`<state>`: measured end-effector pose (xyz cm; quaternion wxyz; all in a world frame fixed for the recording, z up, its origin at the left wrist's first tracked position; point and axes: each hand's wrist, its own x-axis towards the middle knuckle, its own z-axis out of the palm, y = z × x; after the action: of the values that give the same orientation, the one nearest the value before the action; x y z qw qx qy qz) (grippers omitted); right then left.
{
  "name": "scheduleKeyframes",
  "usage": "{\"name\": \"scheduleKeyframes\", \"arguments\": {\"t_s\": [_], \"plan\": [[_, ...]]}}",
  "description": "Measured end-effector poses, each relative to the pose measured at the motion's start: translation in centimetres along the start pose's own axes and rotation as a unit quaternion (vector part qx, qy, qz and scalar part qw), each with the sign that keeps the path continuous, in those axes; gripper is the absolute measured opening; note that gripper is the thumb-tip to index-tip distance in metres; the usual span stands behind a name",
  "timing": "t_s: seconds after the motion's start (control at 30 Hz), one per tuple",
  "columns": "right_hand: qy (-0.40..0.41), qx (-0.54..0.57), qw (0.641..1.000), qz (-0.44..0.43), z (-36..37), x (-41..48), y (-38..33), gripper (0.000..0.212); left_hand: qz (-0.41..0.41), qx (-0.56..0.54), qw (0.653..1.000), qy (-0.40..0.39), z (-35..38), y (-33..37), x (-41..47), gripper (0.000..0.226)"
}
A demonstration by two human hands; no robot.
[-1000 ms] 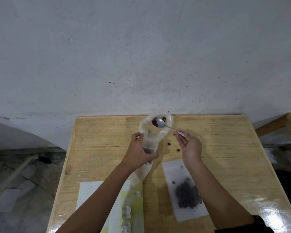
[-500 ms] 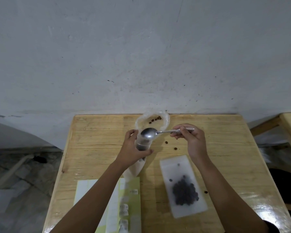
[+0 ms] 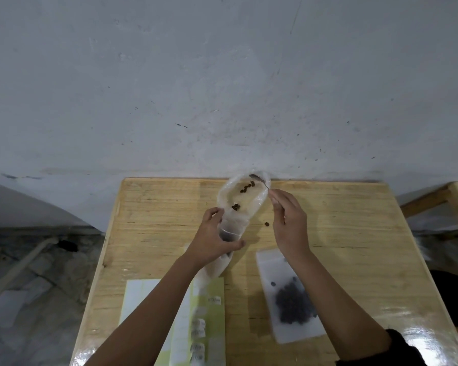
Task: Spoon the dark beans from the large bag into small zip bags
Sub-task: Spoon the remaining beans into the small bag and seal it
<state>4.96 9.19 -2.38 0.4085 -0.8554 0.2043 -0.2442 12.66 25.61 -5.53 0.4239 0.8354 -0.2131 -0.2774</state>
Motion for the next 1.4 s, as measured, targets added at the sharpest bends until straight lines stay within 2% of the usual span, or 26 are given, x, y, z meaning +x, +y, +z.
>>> {"name": "scheduleKeyframes", "arguments": {"t_s": [0.1,0.23,0.3,0.4,0.47,0.53,0.67,0.9,1.13,1.3,1.4], "plan": [[-0.003,0.001,1.0,-0.024,0.3,-0.3,0.2,0.03,-0.002,0.009,1.0,-0.007,0.0,0.1,0.1,0.095],[0.005,-0.005,1.0,-0.006,0.6,-0.3,1.0,0.029,-0.002,0.015,1.0,-0.016,-0.1,0.1,0.2,0.094],[0.009,0.0,0.999,0.032,0.9,-0.2,1.5,0.028,0.003,0.022,1.0,-0.02,-0.1,0.2,0.1,0.092],[0.023,0.063,0.988,0.138,1.4,-0.1,2.4,0.025,0.009,0.023,0.999,-0.023,-0.1,0.2,0.1,0.091],[0.045,0.138,0.967,0.21,1.7,-0.1,2.8,0.025,0.012,0.02,0.999,-0.025,-0.1,0.2,0.1,0.095],[0.076,0.229,0.932,0.272,1.8,0.0,3.0,0.025,0.014,0.019,0.999,-0.028,-0.2,0.2,0.2,0.099],[0.107,0.35,0.862,0.352,1.5,0.1,2.9,0.021,0.019,0.015,0.999,-0.026,-0.2,0.2,0.3,0.1],[0.032,0.406,0.807,0.427,1.6,-0.9,2.5,0.016,0.035,0.006,0.999,-0.02,-0.7,0.8,0.8,0.095],[0.063,0.439,0.744,0.501,1.9,-1.3,2.0,0.022,0.052,-0.005,0.998,-0.032,-0.6,1.2,0.5,0.091],[0.087,0.437,0.745,0.497,0.9,-0.7,2.3,0.022,0.043,0.01,0.998,-0.033,-0.6,0.9,0.7,0.095],[0.097,0.425,0.761,0.48,-0.4,-0.1,2.3,0.023,0.038,0.017,0.998,-0.036,-0.7,0.8,1.1,0.099]]}}
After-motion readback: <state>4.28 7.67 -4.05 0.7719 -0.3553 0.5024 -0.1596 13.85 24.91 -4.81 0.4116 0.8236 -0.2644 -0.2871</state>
